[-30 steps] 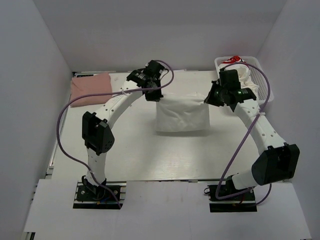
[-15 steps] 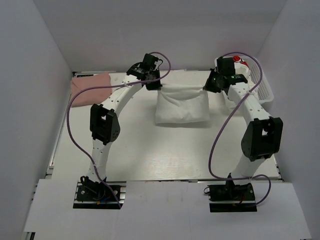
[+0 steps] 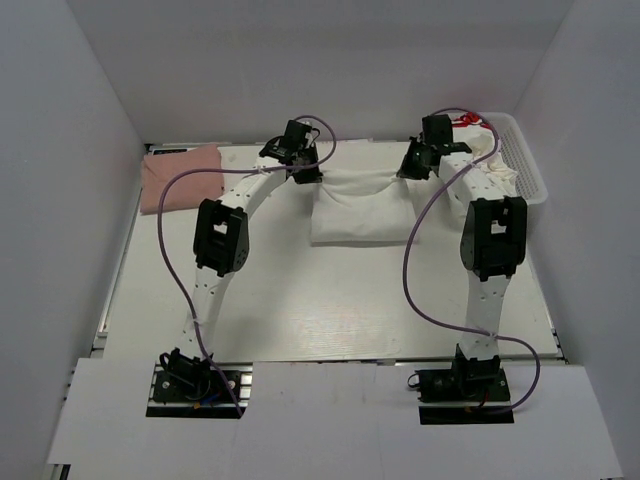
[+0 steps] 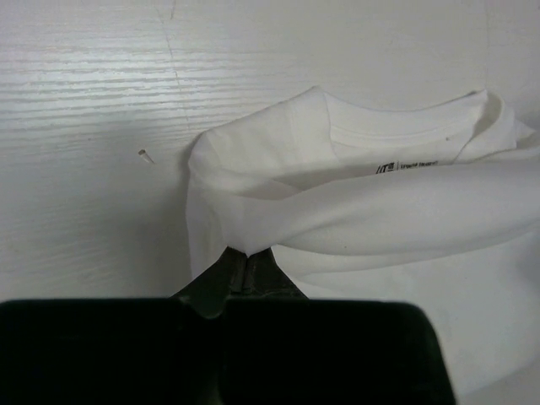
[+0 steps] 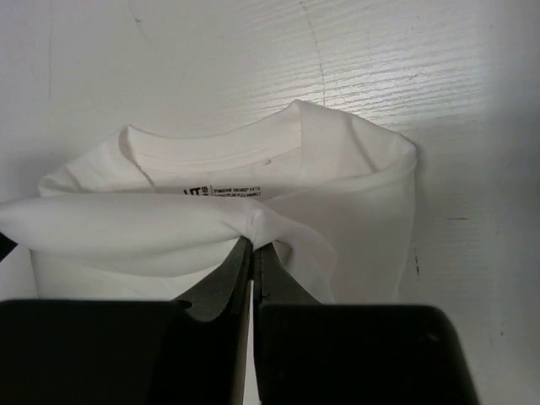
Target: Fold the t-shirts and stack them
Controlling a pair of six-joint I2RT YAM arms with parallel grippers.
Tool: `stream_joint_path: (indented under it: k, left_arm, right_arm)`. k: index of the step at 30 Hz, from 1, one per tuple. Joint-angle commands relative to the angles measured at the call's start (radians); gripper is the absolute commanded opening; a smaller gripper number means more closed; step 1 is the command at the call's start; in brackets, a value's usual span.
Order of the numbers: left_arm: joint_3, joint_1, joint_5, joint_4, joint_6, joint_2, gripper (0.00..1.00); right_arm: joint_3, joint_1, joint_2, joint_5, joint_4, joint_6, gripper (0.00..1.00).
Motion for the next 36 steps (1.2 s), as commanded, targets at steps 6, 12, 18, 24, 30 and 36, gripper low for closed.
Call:
stream_joint_path:
  k: [6,12,18,24,30,36]
  left_arm:
    - [0.05,0.023,0.062,0.081,-0.016,0.041,0.13]
    - [0.085,0.023,0.097,0.112,-0.007,0.038,0.97]
    - [0.025,0.023,0.117,0.121,0.024,-0.096,1.0]
    - [-0.203,-0.021,0.269,0.175,0.02,-0.246,1.0]
    - [-0.355,-0.058,0.381,0.219,-0.022,-0.211,1.0]
    - [-0.401,-0.058,0.369,0.161,-0.031,-0.15,1.0]
  right_arm:
    - [0.063,-0.027,0.056,-0.025,0.075,0.048,0.03]
    - [0.087,-0.027,0.063,0.003,0.044,0.073,0.28]
    - [0.061,-0.023,-0.038,0.043,0.021,0.072,0.65]
    - [-0.2,0.002,-0.249,-0.227,0.178,0.094,0.9]
    - [-0.642,0.011,-0.376,-0.518,0.585,0.284,0.9]
    - [-0.817,-0.007,-0.291,-0.527,0.604,0.34,0.9]
